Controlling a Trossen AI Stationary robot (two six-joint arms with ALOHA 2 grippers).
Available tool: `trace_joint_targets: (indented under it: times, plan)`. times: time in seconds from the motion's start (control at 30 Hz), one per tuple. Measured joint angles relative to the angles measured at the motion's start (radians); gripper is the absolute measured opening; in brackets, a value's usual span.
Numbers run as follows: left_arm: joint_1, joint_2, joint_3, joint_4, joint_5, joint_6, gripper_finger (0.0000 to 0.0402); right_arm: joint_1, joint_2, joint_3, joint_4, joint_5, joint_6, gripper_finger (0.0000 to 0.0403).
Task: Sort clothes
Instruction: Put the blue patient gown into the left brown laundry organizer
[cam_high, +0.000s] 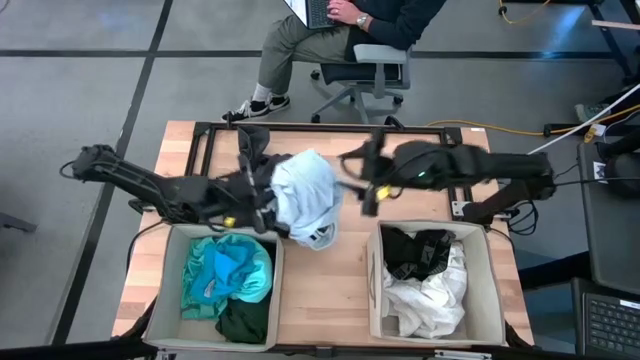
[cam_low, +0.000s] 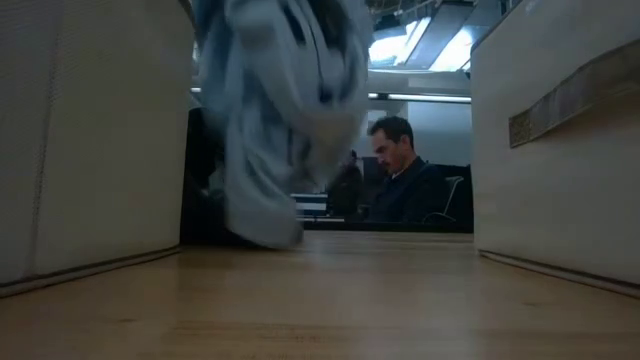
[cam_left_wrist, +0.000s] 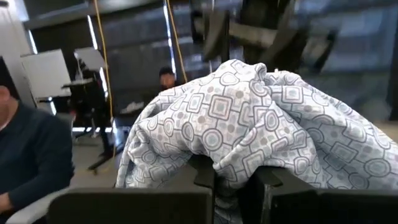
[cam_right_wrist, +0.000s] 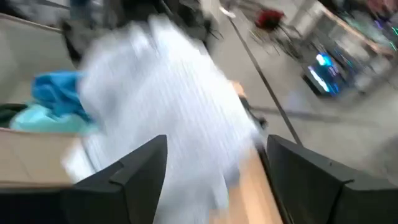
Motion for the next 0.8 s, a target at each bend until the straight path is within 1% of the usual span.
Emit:
trace_joint_targets:
  times: [0.1, 0.23, 0.4, 0.5, 0.63, 0.8]
  plan:
    - [-0.033, -0.054, 0.047, -0.019, -0.001, 0.016, 0.0022, -0.001, -0.054, 0.017, -0.119, 0.057, 0.043, 0.0277]
    - [-0.092, -0.123, 0.152, -0.130, 0.000, 0.000, 0.0023, -0.001, -0.111, 0.017, -0.223, 0.135, 0.081, 0.0277]
    - [-0.168, -0.166, 0.297, -0.266, 0.000, -0.060, 0.0026, -0.001, -0.132, 0.017, -0.319, 0.187, 0.132, 0.0277]
    - [-0.215, -0.178, 0.389, -0.371, 0.001, -0.104, 0.0035, -0.001, -0.129, 0.017, -0.357, 0.197, 0.151, 0.0278]
    - [-0.294, -0.180, 0.505, -0.487, 0.002, -0.108, 0.0046, -0.001, -0.121, 0.016, -0.383, 0.201, 0.176, 0.0278]
    - [-0.387, -0.178, 0.620, -0.530, 0.003, -0.100, 0.0049, -0.001, -0.121, 0.015, -0.385, 0.208, 0.184, 0.0278]
